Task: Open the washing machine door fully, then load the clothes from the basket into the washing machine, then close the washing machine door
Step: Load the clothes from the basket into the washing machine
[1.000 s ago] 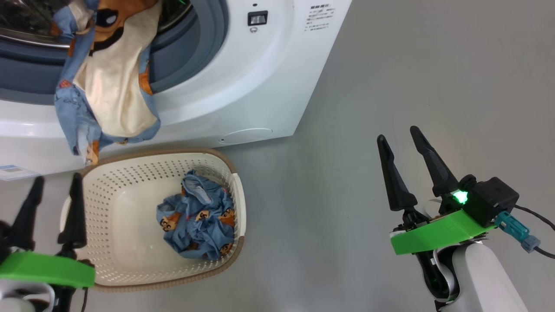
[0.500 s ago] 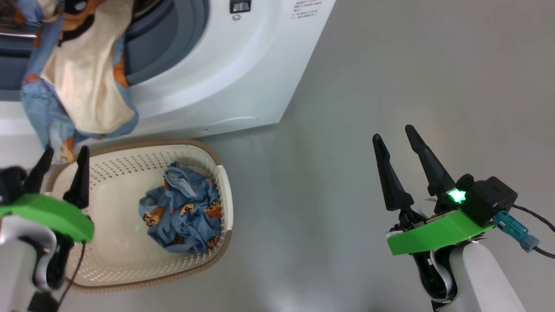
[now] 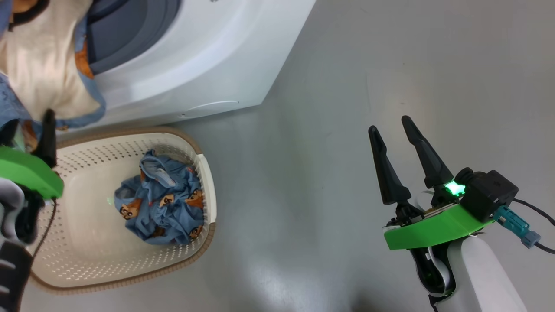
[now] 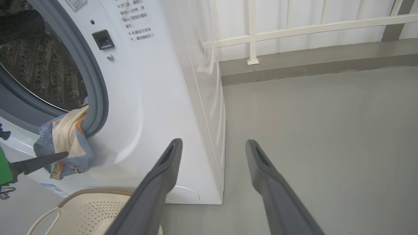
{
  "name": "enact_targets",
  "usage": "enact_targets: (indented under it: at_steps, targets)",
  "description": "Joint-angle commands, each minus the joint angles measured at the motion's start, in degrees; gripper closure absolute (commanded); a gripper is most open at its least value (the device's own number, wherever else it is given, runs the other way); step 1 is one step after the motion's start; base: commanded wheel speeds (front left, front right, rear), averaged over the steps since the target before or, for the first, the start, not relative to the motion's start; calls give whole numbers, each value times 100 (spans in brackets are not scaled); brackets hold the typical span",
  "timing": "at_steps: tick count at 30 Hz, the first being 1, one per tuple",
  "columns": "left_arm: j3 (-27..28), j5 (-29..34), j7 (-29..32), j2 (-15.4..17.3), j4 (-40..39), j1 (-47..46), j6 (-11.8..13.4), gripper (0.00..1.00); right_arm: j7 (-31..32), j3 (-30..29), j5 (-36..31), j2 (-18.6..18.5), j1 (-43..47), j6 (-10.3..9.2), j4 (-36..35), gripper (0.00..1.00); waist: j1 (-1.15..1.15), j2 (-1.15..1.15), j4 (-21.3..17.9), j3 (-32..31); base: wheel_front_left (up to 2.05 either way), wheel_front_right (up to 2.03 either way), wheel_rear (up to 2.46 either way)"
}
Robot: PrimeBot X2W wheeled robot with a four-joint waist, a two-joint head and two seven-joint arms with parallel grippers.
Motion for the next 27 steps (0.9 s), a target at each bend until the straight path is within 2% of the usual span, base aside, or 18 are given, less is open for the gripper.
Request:
enact_targets:
  at_steps: [1,7,8,9,10,19,27]
  targets:
    - [137,-80,-63,254,21,-197,-14,0,-27,147,68,17,29,9,-161,0,0,0,-38,43,0,0,0]
    - [-120,-253,-87,234,464,-617,-15,0,-27,149,81,17,21,9,-194,0,0,0,-55,108,0,0,0]
    - [-171,-273,-110,241,509,-685,-15,10,-27,150,84,17,15,9,-196,0,0,0,-54,120,0,0,0]
    - [-211,-297,-151,254,543,-747,-15,51,-27,149,86,17,9,9,-198,0,0,0,-51,130,0,0,0]
    - [-266,-316,-190,270,564,-793,-15,100,-27,146,88,17,2,9,-200,0,0,0,-48,138,0,0,0]
    - [-847,-669,-374,311,397,-586,-15,100,-27,107,78,17,-5,9,-131,0,0,0,74,53,0,0,0]
    - [-1041,-692,-506,612,-460,-348,-15,100,-27,83,64,17,-25,9,-85,0,0,0,232,-10,0,0,0]
